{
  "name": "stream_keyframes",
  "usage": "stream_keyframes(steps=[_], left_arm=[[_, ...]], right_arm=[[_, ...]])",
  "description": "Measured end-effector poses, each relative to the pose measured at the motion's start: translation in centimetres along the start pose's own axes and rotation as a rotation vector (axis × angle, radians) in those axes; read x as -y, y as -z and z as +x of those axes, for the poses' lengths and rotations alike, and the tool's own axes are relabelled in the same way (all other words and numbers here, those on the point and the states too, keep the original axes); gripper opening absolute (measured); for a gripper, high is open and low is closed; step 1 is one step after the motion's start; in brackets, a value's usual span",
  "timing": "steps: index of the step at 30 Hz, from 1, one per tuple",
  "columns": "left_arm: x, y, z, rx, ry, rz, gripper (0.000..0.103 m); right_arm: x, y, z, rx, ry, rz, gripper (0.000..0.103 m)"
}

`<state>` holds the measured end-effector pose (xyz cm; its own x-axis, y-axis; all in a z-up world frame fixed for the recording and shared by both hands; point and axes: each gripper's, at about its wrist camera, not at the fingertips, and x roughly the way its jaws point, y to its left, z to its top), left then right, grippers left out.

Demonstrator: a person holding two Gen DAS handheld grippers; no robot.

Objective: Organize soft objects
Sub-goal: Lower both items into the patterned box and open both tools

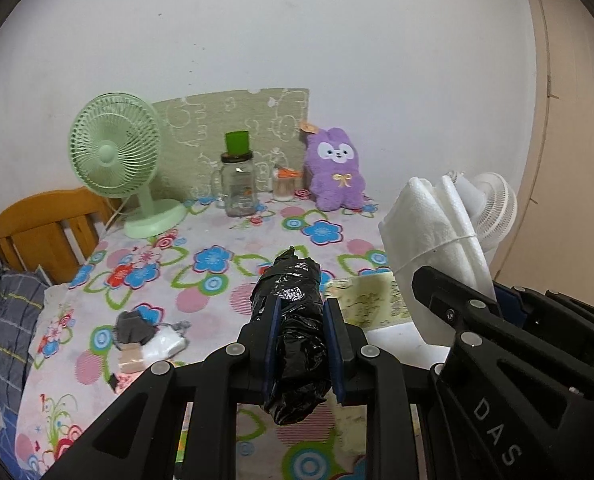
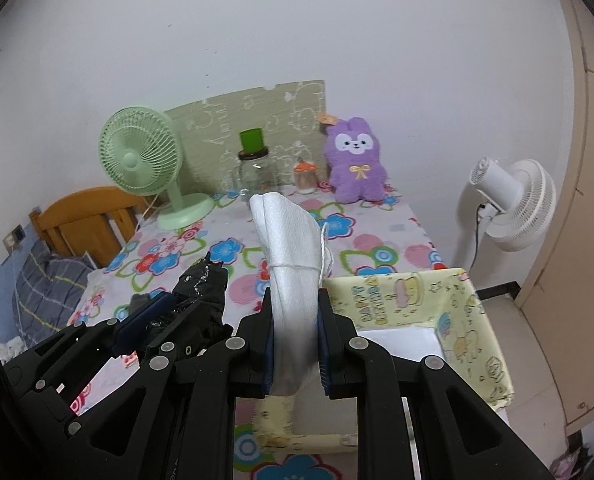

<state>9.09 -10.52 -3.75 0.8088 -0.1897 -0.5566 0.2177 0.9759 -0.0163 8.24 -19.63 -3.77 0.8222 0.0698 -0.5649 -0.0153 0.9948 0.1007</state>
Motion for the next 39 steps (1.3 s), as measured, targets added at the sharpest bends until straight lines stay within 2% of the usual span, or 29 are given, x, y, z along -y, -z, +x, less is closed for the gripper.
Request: stream_keyframes(steps=[20,25,37,39], left_arm=[[5.4,0.1,3.4,-0.051,0.065,0.050,0.020],[6.0,0.4,4.5,-0.065,0.049,0.066,0.025],[7.2,1.2,7.3,-0.138,0.026,0.100,0.050],[7.3,1.3,7.5,-0.151,0.036,0.104,0.067]], right_arm=[[6.2,0.9,1.6,-0.029,0.065,0.067,0.021],[7.3,1.3,2.6,-0.053,0.077,0.084,0.021],[9.1,2.3,5.2,-0.128,0.118,0.125,0.021],[9.2,2.4,5.5,-0.138,0.129,0.117,0.021]])
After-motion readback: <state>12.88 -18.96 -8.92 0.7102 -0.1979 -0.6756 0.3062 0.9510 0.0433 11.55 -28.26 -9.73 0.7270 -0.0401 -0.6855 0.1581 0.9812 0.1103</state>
